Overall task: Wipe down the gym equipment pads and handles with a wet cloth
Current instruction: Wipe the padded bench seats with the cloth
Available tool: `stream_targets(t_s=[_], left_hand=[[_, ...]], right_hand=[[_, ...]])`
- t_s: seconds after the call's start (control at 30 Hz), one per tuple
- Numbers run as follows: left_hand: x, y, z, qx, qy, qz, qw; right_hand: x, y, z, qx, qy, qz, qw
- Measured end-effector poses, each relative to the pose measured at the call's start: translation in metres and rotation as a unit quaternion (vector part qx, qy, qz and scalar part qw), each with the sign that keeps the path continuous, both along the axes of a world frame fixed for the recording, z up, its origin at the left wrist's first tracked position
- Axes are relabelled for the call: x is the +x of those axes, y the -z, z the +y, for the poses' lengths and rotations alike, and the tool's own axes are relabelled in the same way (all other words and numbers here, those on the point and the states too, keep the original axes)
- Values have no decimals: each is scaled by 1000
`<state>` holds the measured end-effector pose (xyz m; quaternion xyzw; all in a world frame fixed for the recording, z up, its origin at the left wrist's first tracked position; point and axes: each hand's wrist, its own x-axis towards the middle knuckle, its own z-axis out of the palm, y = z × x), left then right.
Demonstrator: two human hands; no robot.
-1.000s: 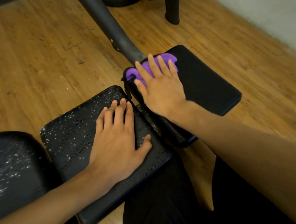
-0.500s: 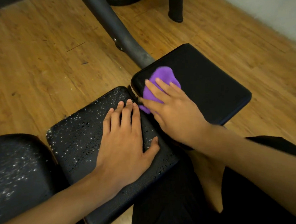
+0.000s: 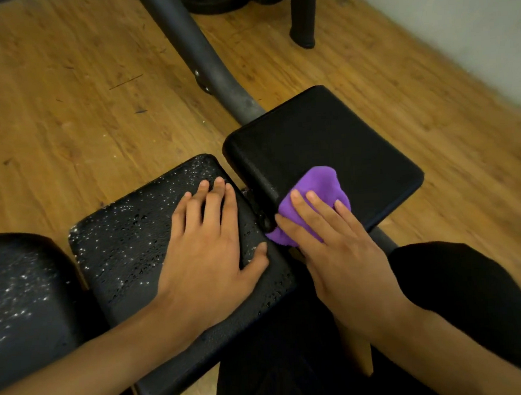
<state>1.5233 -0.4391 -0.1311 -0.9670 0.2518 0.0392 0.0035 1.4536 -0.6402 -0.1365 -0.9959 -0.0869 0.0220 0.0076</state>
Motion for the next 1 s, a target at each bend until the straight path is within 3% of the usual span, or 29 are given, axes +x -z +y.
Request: stream_targets(t_s=[0.1,0.27,0.37,0.47,0.7,0.8,1.0], left_hand=[[0,-1,-1,-1,1,2,1000],[2,-1,-1,2,3,2,1000],[2,-1,0,10,4,3,1000],[1,-1,1,10,3,2,1000],[2,0,-1,23,0,-3,1000],[2,0,-1,25,2,-2,1000],[2,0,-2,23,4,1,1000]], right_hand=[[23,2,8,4,24,-1,1000],[150,1,12,62,107,2,992],[202,1,7,69,109,5,992],[179,1,6,70,100,7,992],[16,-2,8,83,149,-11,985],[34,-3,1,92,150,-13,984],[167,4,-57,87,212,-25,973]])
